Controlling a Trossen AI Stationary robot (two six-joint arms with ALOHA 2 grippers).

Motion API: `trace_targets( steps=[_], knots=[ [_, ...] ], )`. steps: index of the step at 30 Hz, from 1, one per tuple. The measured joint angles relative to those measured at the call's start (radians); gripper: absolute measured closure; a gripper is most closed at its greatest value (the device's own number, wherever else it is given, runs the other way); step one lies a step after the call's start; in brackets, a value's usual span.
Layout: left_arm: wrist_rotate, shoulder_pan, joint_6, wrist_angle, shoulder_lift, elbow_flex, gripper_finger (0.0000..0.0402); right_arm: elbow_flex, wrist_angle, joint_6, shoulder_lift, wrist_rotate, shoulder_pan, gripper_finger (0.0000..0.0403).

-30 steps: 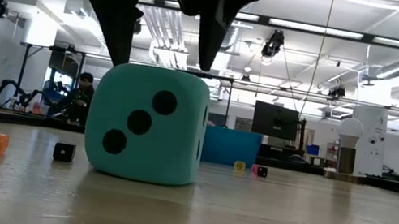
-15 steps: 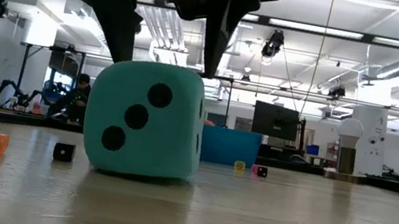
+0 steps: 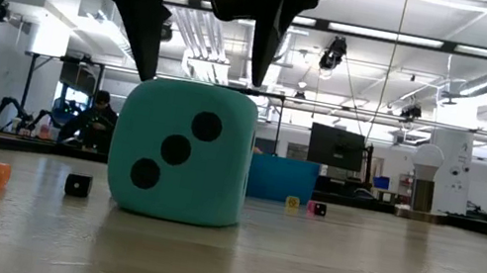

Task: Pick & Place Dice
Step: Put the top blue dice into the blue bin

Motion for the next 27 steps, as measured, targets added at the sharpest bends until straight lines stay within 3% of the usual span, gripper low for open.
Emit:
trace_targets(
  steps=[27],
  knots=[
    [0.003,0.014,0.000,0.087,-0.002,-0.073,0.0007,0.000,0.000,0.000,0.000,0.000,0.000,0.0003]
  ],
)
